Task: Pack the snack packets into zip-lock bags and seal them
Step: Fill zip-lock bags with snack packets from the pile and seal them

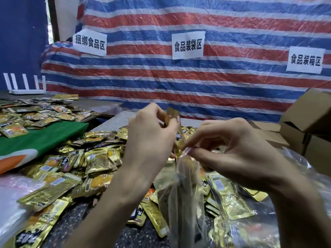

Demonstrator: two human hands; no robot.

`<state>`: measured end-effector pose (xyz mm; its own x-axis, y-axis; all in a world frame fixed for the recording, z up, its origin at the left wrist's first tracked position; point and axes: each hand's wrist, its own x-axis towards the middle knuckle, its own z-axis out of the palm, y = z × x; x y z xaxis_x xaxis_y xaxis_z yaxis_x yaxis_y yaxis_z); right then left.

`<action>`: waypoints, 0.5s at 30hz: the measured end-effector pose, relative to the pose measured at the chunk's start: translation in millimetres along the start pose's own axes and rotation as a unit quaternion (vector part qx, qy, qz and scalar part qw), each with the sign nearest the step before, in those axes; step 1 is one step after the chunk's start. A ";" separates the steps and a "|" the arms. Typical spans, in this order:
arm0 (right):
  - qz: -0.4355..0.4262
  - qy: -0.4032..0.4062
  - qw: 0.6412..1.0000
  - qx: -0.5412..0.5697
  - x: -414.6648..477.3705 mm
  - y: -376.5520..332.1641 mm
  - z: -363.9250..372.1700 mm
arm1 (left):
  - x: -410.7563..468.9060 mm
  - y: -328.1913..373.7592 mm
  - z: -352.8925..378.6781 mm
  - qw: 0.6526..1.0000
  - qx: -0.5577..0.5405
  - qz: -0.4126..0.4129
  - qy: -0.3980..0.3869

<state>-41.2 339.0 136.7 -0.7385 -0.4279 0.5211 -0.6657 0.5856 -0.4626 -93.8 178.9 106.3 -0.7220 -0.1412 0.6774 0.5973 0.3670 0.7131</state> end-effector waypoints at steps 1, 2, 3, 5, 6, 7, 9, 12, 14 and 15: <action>-0.002 0.011 1.000 -0.004 0.4 0.8 0.6 | -1.1 -0.4 2.1 0.999 0.035 0.007 -0.024; -0.003 0.023 1.000 -0.011 0.7 1.5 0.7 | -1.7 -1.0 3.6 0.997 0.051 0.000 -0.053; -0.002 0.034 0.999 -0.018 0.7 2.3 0.6 | -1.1 -1.6 4.4 0.995 0.050 -0.018 -0.088; 0.000 0.050 0.998 -0.029 0.5 3.8 -0.4 | 2.2 -2.5 1.7 0.984 0.042 -0.068 -0.162; 0.001 0.059 0.998 -0.035 0.4 4.5 -1.0 | 3.5 -2.2 -1.0 0.974 0.033 -0.094 -0.203; 0.003 0.069 0.997 -0.041 0.3 5.3 -2.1 | 4.3 -1.7 -3.6 0.963 0.030 -0.107 -0.244; 0.008 0.086 0.995 -0.043 -0.2 6.6 -4.2 | 5.3 -0.3 -9.1 0.941 0.060 -0.094 -0.318; 0.018 0.101 0.994 -0.048 -1.9 8.2 -8.3 | 8.3 2.1 -19.8 0.899 0.097 -0.044 -0.424; 0.026 0.101 0.992 -0.070 -3.4 8.5 -11.1 | 9.1 4.1 -27.6 0.882 0.067 0.005 -0.467; 0.027 0.097 0.991 -0.084 -4.1 8.1 -12.0 | 8.8 5.8 -30.5 0.876 0.049 0.037 -0.478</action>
<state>-42.3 353.7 139.4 -0.7265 -0.2616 0.6354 -0.5872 0.7166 -0.3763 -86.1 151.8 121.9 -0.6733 0.7038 0.2263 0.6552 0.4263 0.6237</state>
